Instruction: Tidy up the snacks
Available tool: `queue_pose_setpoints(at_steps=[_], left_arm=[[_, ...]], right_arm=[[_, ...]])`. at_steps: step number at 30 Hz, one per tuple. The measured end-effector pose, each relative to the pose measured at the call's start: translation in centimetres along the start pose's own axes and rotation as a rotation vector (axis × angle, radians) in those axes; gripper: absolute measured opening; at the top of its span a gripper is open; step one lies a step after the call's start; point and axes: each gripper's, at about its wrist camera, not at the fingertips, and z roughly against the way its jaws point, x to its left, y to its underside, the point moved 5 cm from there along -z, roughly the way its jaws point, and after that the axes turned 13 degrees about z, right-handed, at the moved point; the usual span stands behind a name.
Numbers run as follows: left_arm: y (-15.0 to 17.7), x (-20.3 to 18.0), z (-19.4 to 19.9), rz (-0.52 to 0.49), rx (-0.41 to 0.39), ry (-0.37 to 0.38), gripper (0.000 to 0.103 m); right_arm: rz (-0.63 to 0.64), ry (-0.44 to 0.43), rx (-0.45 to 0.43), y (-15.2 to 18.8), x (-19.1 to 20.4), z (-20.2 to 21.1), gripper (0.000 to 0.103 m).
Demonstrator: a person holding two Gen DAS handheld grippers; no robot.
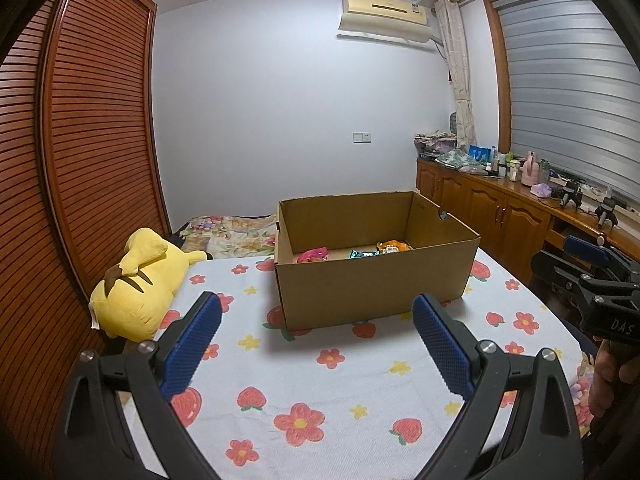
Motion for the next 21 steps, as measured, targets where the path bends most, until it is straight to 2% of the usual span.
queue_pose_setpoints(at_steps=[21], left_arm=[[0.06, -0.38, 0.25, -0.001, -0.002, -0.005, 0.097]], right_arm=[[0.004, 0.002, -0.001, -0.05, 0.06, 0.09, 0.098]])
